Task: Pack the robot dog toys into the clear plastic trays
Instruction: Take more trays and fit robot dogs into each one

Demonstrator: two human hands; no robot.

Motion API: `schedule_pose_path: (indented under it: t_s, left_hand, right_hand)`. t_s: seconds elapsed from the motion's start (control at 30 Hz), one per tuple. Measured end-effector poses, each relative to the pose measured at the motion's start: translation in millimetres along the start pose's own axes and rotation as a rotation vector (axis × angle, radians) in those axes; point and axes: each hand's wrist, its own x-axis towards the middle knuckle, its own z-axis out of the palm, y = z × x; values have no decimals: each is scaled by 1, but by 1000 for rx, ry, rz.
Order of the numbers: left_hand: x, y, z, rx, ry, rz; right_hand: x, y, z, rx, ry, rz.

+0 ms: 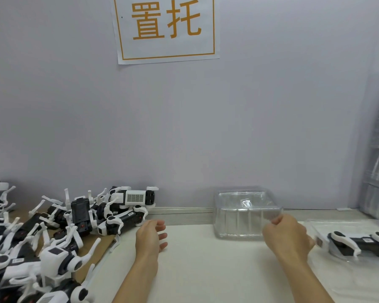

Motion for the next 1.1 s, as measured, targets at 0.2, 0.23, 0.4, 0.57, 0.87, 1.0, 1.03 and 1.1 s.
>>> schedule_pose_path:
  t_s: [0.2, 0.23, 0.4, 0.57, 0.87, 1.0, 1.03, 1.1]
  left_hand:
    - [0, -1, 1, 26, -14, 8]
    - [0, -1, 2, 35, -15, 13]
    - [-4, -1, 3, 75, -49, 33]
    - [-12, 0, 7, 166, -187, 46]
    - [-40, 17, 29, 24, -491, -97]
    - [-42, 24, 32, -228, -506, -129]
    - [-42, 23, 31, -232, -504, -126]
    - [-41, 22, 31, -233, -488, -121]
  right_hand:
    - [-6, -9, 15, 272, 138, -326]
    - [-9, -12, 18, 290, 95, -451]
    - [-15, -10, 38, 20, -316, -631]
    - [-16, -16, 36, 184, -181, -593]
    - [-40, -47, 28, 609, -89, -668]
    - [-45, -51, 23, 747, -214, -620]
    - [-45, -51, 23, 763, -250, -608]
    - [-45, -51, 22, 768, -299, -593]
